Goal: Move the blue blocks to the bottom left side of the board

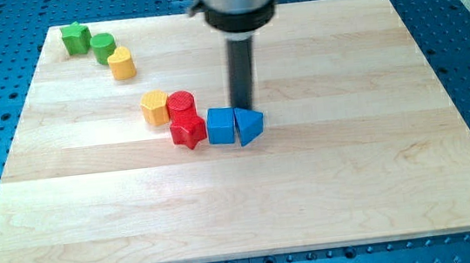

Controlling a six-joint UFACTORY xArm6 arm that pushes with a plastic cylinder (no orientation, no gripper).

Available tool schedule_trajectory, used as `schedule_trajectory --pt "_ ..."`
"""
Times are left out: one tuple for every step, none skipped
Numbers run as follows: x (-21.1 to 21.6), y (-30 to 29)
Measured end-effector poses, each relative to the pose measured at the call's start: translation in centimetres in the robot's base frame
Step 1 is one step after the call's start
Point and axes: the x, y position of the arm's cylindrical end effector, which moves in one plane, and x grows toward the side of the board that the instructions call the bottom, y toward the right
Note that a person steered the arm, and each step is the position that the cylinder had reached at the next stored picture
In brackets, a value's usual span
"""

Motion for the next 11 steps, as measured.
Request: schedule_trajectory --pt "1.3 -4.0" --pt "2.2 -9.6" --pt "-0.3 -9.3" --pt "-0.8 -9.0" --pt "-1.5 -6.3" --pt "-3.8 -7.3" --pt "-4.4 -10.8" --pt "0.2 -8.0" --pt "3.0 -10.7" --pt "3.3 -18.7" --pt "0.3 -18.7"
